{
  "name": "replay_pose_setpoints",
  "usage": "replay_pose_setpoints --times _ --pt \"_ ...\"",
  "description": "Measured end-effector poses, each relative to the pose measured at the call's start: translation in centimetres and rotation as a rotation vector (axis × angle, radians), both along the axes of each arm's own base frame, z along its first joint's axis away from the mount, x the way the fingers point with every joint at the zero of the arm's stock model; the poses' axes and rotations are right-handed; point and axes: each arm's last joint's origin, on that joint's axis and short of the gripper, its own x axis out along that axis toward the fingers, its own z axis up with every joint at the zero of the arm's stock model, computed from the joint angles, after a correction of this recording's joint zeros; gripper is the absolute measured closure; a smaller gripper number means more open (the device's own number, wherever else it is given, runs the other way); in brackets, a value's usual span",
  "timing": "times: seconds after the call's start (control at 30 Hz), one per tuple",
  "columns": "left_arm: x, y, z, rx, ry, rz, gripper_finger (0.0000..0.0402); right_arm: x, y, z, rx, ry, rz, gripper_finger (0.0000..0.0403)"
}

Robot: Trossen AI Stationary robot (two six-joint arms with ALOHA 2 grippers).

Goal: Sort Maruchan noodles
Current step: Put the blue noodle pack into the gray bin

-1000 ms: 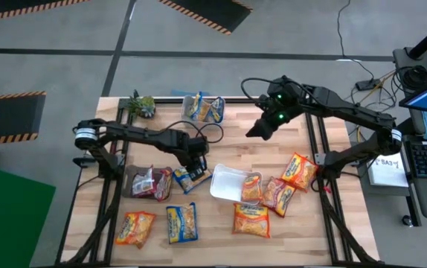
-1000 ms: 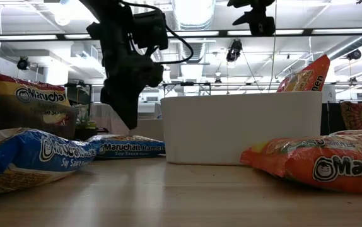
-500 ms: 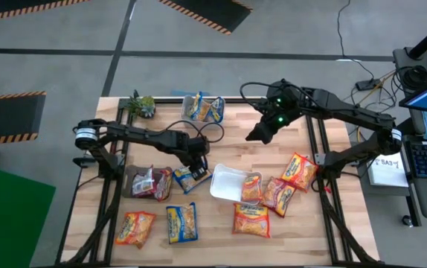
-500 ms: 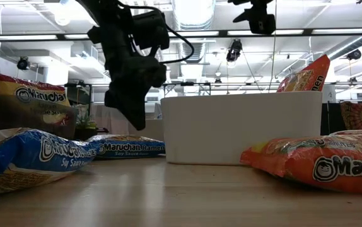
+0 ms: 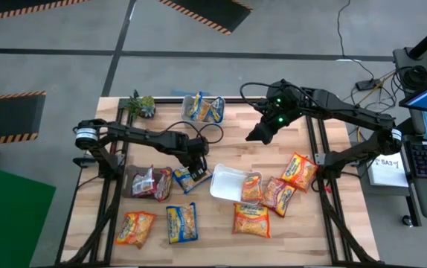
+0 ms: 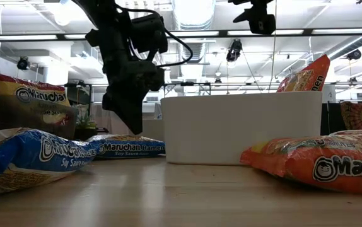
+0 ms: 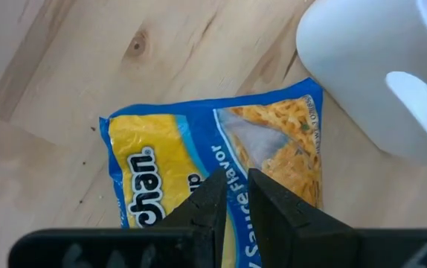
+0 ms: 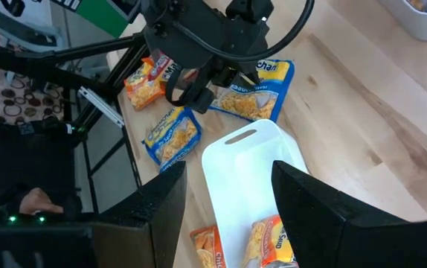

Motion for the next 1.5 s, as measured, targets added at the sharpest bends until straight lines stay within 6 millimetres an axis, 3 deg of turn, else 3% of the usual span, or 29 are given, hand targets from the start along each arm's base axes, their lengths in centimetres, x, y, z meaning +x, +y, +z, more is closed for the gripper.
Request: replay_pose_setpoints --times 0.97,1.5 --pt "0.0 0.0 0.0 0.0 -0.002 -0.003 0.0363 0.0 -0.1 -0.1 -0.032 0.011 -0.034 0.0216" --pt "-1.5 -0.1 -2.0 -0.015 0.072 0.021 0.0363 0.0 -0.1 -0.1 -0.041 0.009 -0.027 0.0216"
